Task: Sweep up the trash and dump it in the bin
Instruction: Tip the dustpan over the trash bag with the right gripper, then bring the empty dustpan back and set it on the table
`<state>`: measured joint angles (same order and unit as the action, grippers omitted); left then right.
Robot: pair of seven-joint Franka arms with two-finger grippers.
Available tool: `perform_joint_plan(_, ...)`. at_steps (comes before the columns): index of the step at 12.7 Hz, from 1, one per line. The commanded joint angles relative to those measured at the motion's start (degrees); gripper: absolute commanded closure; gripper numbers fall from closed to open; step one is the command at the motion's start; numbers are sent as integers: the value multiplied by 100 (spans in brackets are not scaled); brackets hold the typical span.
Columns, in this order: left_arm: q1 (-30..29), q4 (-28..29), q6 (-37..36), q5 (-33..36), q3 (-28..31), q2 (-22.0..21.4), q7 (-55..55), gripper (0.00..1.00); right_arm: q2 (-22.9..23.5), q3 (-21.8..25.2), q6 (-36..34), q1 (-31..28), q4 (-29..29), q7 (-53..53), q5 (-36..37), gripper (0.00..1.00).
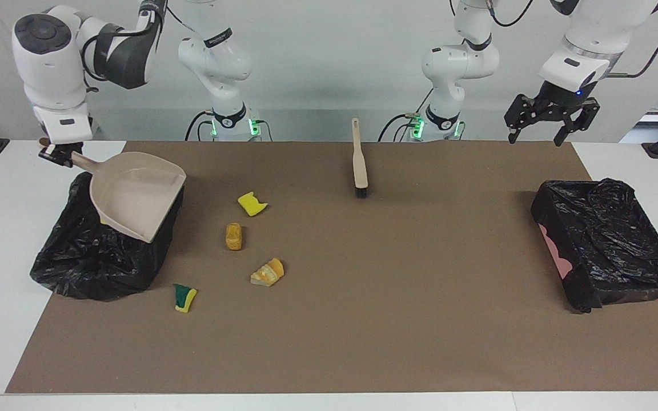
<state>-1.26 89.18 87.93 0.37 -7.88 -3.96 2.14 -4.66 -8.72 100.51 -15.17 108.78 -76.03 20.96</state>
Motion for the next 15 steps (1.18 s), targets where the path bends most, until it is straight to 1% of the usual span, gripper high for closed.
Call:
perform_joint_plan(1, -94, 100, -56, -37, -38, -122, 14, 0, 148, 10, -23, 513, 170, 1173, -433, 100)
perform_joint_plan(3, -68, 91, -48, -28, -46, -122, 23, 0, 473, 2, 38, 926, 117, 2201, -680, 100)
perform_joint_plan(4, -68, 73, -13, -28, -47, -105, 23, 0, 622, 10, 91, 1102, 91, 2729, -924, 100)
perform_joint_plan(8, -172, 73, -48, -11, -38, -113, 32, 0, 931, 2, 398, 1875, 29, 5154, -1488, 100)
perform_joint_plan(9, -173, 73, -48, -11, -38, -113, 32, 0, 1097, 2, 477, 2086, -67, 5630, -1533, 100)
perform_joint_plan(11, -182, 73, -48, -11, -38, -105, 32, 0, 1492, 10, 591, 2526, -443, 6562, -1725, 100)
perform_joint_plan(13, -173, 73, -48, -11, -38, -105, 40, 0, 1826, 10, 592, 2895, -874, 7484, -2103, 100)
perform_joint_plan(15, -173, 73, -48, -11, -38, -105, 41, 0, 2195, 10, 662, 3290, -1200, 8530, -2175, 100)
